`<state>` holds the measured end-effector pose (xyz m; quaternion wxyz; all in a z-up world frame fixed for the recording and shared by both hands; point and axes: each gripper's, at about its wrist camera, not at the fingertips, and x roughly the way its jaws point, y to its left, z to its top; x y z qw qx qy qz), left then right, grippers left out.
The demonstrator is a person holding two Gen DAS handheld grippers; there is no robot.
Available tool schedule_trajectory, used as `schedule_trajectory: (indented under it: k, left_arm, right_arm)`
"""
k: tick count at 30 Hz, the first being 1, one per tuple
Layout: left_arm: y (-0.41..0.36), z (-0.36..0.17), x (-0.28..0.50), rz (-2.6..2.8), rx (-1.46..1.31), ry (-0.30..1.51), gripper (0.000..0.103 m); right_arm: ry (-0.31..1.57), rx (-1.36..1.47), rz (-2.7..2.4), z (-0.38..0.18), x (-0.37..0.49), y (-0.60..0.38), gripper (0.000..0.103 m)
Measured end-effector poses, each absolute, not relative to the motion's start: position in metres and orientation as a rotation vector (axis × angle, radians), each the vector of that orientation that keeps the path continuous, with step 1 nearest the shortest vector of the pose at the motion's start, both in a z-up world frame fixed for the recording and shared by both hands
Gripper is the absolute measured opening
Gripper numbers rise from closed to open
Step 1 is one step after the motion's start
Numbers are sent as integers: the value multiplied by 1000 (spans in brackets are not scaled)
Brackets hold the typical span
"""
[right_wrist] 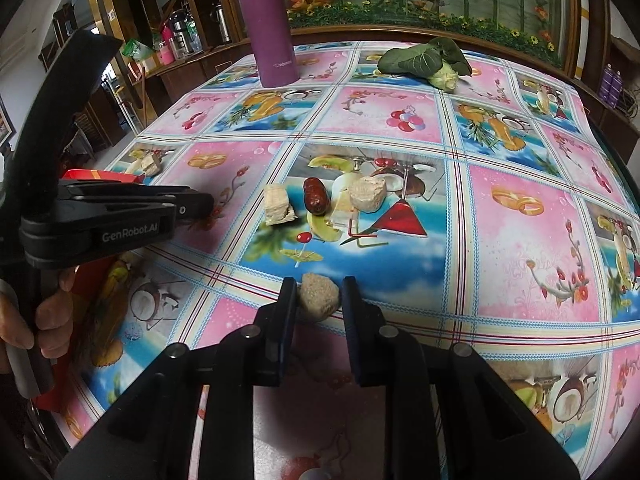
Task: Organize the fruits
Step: 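Grasp a beige lump with the right tool while the left grasps a brown round fruit, then carry both held pieces into the tray and open both tools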
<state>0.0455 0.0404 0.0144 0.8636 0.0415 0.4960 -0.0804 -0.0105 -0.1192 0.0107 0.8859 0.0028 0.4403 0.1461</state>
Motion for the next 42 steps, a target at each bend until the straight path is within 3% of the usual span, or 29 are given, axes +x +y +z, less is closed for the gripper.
schedule_trajectory:
  k: [20, 42]
  left_arm:
    - [44, 88, -50, -85, 154, 760, 21]
    - [133, 110, -108, 47, 72, 676, 21]
  right_arm:
    - [831, 87, 258, 20, -15, -138, 24]
    - [768, 185, 253, 36, -29, -104, 24]
